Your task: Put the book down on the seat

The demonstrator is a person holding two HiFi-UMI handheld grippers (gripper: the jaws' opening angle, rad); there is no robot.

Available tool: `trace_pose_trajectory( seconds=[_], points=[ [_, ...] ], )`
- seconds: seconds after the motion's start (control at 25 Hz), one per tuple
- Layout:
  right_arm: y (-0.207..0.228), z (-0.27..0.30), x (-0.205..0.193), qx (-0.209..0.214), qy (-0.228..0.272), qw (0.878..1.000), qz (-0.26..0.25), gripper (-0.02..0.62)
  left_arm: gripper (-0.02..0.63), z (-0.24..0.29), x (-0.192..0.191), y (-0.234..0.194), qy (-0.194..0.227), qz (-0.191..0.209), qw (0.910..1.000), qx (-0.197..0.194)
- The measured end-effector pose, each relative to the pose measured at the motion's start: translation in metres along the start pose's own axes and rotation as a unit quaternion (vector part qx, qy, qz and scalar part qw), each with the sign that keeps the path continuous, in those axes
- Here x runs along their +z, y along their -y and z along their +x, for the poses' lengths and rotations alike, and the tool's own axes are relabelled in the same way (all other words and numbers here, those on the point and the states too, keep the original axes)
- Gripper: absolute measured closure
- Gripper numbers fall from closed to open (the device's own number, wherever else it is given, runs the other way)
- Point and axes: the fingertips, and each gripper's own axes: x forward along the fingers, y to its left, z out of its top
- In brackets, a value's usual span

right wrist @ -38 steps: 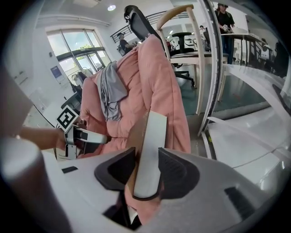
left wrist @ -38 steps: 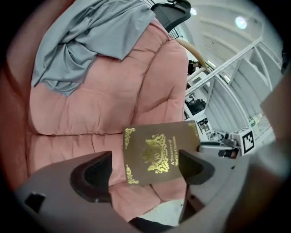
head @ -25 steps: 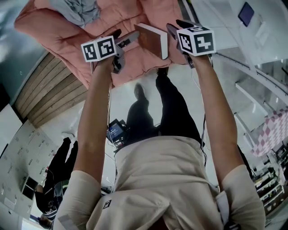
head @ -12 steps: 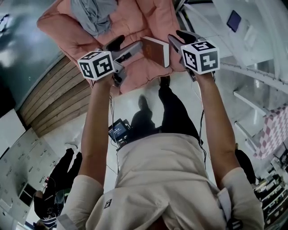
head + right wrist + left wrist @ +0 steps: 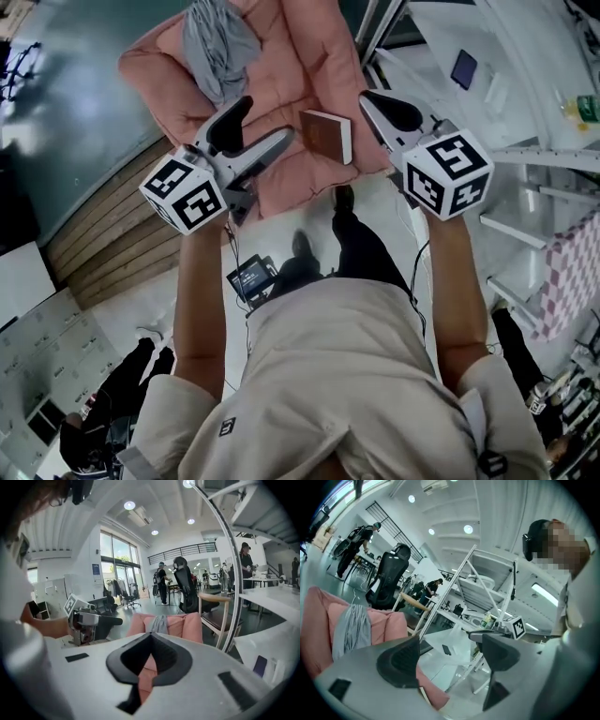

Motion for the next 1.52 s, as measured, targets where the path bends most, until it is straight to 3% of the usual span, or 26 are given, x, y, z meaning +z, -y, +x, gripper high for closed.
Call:
trace_pose_trajectory(
  seconds=[0.08, 0.16, 0.2, 0.52, 0.88, 1.52],
  points=[
    [-0.025, -0.022, 0.022, 0.001, 0.022, 1.000, -0.015, 0.603, 0.207, -0.024, 0.019, 0.025, 0.023, 0.025, 0.9994, -0.007],
    [-0.043, -0.041, 0.042, 0.003, 0.041, 0.999, -0.031, 0.603, 0.393, -0.045, 0.039, 0.045, 0.051, 0.045, 0.9976, -0.008],
    [-0.049, -0.051, 0.051, 0.005, 0.049, 0.998, -0.039, 0.603, 0.434, -0.052, 0.049, 0.055, 0.064, 0.053, 0.9965, -0.009],
    [-0.112, -0.122, 0.111, 0.025, 0.096, 0.988, -0.120, 0.604, 0.560, -0.109, 0.112, 0.141, 0.147, 0.150, 0.9775, -0.019],
    [-0.168, -0.169, 0.133, 0.031, 0.122, 0.978, -0.163, 0.604, 0.597, -0.162, 0.135, 0.196, 0.193, 0.193, 0.9616, -0.028],
    [-0.208, -0.197, 0.126, 0.030, 0.126, 0.976, -0.178, 0.604, 0.598, -0.200, 0.116, 0.224, 0.190, 0.204, 0.9599, -0.032]
  ],
)
